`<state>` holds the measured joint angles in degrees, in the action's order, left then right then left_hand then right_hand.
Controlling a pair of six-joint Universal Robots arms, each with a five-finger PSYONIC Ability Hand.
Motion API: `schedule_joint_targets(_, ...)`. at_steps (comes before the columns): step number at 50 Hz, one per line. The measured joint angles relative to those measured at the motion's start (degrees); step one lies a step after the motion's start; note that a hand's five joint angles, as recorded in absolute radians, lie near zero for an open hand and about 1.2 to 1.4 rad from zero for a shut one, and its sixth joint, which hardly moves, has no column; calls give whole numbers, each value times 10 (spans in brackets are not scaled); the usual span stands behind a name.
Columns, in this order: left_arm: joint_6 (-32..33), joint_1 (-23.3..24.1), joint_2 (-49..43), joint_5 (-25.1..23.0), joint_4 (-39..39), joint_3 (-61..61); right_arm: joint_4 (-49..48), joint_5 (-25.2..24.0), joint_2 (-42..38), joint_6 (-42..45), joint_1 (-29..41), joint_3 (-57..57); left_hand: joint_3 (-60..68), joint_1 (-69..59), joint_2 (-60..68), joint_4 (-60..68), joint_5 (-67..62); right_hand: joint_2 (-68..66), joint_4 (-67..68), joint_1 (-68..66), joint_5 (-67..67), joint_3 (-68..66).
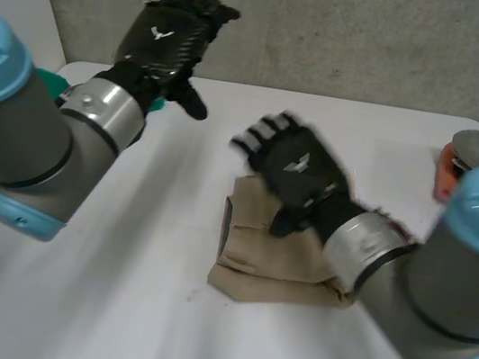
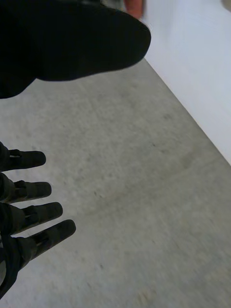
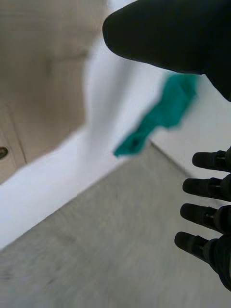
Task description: Fold the laundry.
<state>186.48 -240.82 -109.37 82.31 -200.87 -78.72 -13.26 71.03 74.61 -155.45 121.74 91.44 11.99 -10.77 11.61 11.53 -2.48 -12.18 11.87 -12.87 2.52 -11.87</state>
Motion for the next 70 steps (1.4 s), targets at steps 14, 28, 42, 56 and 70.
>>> schedule_joint_targets(14, 0, 120, -230, 14, 186, 232, 114, 20, -24, -195, -158, -28, 0, 0, 0, 0, 0, 0, 0, 0, 0, 0)
schedule_joint_targets(28, 32, 127, -351, 126, 354, 309, 202, 26, -219, -128, -161, -130, 7, -8, 13, 8, -5, 17, 0, 6, 0, 4)
schedule_joint_targets(42, 54, 120, -192, 87, 335, 253, 178, 120, -101, 60, -152, -97, 2, -12, 3, 3, 1, 24, 0, 18, -1, 11)
schedule_joint_targets(56, 8, 72, -67, -82, 237, 204, 30, 127, 6, 78, -48, 122, 2, -12, 3, 3, 1, 24, 0, 18, -1, 11)
schedule_joint_targets(70, -48, 58, -36, -247, 248, 156, -172, 150, -92, -55, -36, 200, 2, -12, 3, 3, 1, 24, 0, 18, -1, 11)
